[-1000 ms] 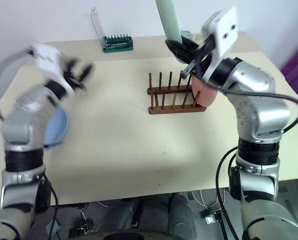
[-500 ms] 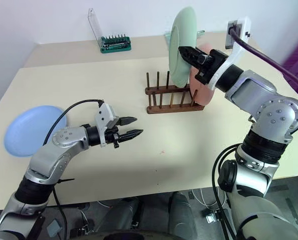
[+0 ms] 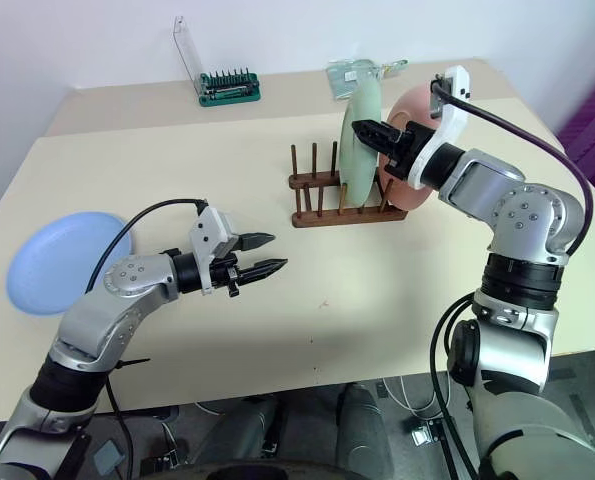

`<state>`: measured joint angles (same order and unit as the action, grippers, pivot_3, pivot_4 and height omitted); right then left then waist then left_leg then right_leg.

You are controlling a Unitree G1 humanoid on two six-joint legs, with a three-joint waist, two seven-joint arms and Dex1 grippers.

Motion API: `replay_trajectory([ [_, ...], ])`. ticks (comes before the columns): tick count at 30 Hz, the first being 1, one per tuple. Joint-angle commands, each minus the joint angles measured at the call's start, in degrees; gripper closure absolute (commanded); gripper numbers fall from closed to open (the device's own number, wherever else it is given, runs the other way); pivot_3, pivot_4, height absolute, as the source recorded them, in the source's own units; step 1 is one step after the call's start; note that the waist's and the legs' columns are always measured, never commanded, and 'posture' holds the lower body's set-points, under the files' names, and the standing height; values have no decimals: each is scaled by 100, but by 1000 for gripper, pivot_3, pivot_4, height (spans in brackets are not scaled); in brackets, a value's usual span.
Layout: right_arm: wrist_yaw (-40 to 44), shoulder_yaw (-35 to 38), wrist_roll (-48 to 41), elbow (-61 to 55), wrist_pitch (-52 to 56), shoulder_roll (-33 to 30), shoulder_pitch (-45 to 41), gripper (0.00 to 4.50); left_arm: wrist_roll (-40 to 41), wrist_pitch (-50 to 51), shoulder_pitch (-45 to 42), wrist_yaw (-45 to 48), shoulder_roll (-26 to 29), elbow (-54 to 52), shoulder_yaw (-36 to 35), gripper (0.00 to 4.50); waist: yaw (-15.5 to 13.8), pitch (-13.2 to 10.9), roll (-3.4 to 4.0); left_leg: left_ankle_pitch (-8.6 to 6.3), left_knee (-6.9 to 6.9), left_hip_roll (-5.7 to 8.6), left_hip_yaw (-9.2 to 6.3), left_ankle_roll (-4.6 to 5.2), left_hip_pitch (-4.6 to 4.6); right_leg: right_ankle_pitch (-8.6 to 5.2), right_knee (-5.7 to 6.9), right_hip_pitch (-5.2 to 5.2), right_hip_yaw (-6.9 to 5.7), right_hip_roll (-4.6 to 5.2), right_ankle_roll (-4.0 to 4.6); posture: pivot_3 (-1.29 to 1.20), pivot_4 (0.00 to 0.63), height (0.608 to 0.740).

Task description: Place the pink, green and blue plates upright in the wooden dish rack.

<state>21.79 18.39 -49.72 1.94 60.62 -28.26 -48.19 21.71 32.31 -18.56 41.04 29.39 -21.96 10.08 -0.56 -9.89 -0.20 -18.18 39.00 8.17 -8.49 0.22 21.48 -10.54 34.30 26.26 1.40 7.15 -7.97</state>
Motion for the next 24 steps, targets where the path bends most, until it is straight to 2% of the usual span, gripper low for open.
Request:
replay_trajectory([
  [1, 386, -247, 421, -424, -716, -267, -172, 1420, 25, 32, 44, -47, 19, -286, -104, 1974, 0, 0, 0, 0, 0, -1, 1, 0, -1, 0, 0, 0, 0, 0, 0, 0, 150, 735],
  [3, 539, -397, 640, -529, -993, -375, -162, 1420, 39, 51, 54, -61, 17, -298, -116, 1974, -4, 0, 0, -1, 0, -1, 4, 1, 0, 0, 1, 2, 1, 0, 0, 0, 150, 735],
  [6, 872, -927, 1624, -846, -1946, -933, -95, 1420, 6, 32, 51, -150, -4, -282, -188, 1974, -12, 0, 0, -1, 1, -1, 7, 2, 0, 0, 1, 3, 2, -1, -1, 0, 150, 735],
  [8, 1181, -1164, 2269, -1043, -2778, -1373, -72, 1420, -10, -38, 15, -441, -129, -208, -451, 1974, -16, -1, 0, -2, 1, -1, 10, 3, 0, 0, 0, 3, 2, -1, -1, 0, 150, 735],
  [10, 1429, -1276, 2557, -1143, -3235, -1603, -83, 1420, 21, -7, -45, -813, -310, -108, -774, 1974, -12, 0, -2, -3, 1, -2, 14, 4, 1, 0, -1, 5, 2, -1, -1, 0, 150, 735],
  [13, 1989, -1776, 2668, -1721, -3447, -1687, -62, 1356, -295, 286, -376, -2551, -912, 97, -1825, 1085, 19, 0, -3, -3, 1, -10, 20, 3, -3, 1, 0, 5, 4, -5, -1, 0, 150, 735],
  [15, 2168, -2019, 2701, -1929, -3490, -1570, 4, 1356, -641, 522, -619, -3542, -1240, 141, -2197, 103, 33, 0, -4, -3, 2, -24, 26, 1, -5, 5, 0, 5, 4, -14, 5, 0, 150, 735],
  [18, 2384, -2450, 2768, -2060, -3570, -1287, 228, 1356, -1514, 1278, -1106, -5742, -2000, -5, -3099, 43, -13, 6, -17, -5, 6, -33, 29, -3, -6, 9, -5, 0, 5, -21, 7, 0, 150, 735],
  [20, 2457, -2710, 3030, -1913, -3754, -1157, 323, 1356, -2189, 1681, -1223, -6746, -2243, -301, -3438, 43, -20, 10, -33, -6, 8, -32, 29, -2, -4, 13, -10, -1, 4, -22, 4, 0, 150, 735],
  [24, 2611, -2880, 3296, -1620, -4070, -996, 415, 1356, -2797, 2383, -1103, -7456, -2499, -992, -3951, 43, -28, 4, -46, -7, 9, -30, 34, -2, 0, 15, -12, 7, 4, -22, 4, 0, 150, 735],
])
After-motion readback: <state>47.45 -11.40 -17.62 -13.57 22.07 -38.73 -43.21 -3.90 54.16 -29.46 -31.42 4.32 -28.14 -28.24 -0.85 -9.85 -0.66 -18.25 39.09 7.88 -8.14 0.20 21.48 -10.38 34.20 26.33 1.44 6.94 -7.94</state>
